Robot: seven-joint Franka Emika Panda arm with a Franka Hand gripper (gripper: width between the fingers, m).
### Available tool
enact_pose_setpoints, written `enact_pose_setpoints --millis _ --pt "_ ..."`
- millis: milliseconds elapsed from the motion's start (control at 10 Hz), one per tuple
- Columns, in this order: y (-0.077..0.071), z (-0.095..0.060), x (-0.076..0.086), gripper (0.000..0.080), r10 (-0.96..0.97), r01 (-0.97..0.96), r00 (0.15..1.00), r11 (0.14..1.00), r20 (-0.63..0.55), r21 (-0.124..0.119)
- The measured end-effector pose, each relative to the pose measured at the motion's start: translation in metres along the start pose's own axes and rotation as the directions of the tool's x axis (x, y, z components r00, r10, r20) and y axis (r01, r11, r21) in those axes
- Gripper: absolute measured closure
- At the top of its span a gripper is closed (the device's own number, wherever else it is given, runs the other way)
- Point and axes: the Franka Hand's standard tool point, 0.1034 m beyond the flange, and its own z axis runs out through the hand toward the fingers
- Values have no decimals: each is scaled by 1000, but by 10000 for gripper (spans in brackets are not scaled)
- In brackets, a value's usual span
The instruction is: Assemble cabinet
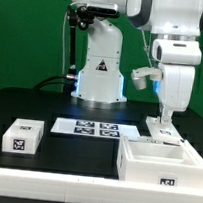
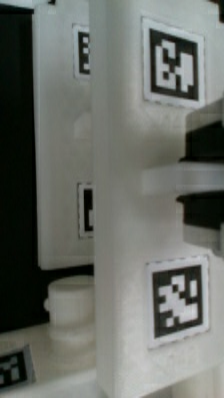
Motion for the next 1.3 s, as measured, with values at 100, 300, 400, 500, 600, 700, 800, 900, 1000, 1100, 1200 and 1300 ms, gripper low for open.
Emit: enact_pose_setpoints --millis 100,300,400,500,600,700,800,900,1000,1100,1200,1300 --pt "6 -1 0 738 5 -5 1000 1000 -4 -6" --pt "15 2 2 738 10 -11 1000 1000 -12 -8" --pt "19 3 2 738 12 -12 1000 1000 -14 -10" --pt "19 4 3 738 14 -14 1000 1000 -16 -10" --pt "19 4 3 738 14 -14 1000 1000 -15 -9" --pt "19 4 3 738 14 -14 1000 1000 -15 -9" --pt "19 5 3 738 14 -14 1000 1000 -16 -8" --pt "21 5 2 738 12 -12 1000 1000 -16 -10" --pt "30 5 2 738 7 -7 1000 1000 -21 -18" --pt "42 4 2 738 9 -9 1000 1000 -25 -24" --pt "53 4 2 738 15 -15 1000 1000 -27 -26" --pt "63 4 1 738 17 -18 999 999 -33 -36"
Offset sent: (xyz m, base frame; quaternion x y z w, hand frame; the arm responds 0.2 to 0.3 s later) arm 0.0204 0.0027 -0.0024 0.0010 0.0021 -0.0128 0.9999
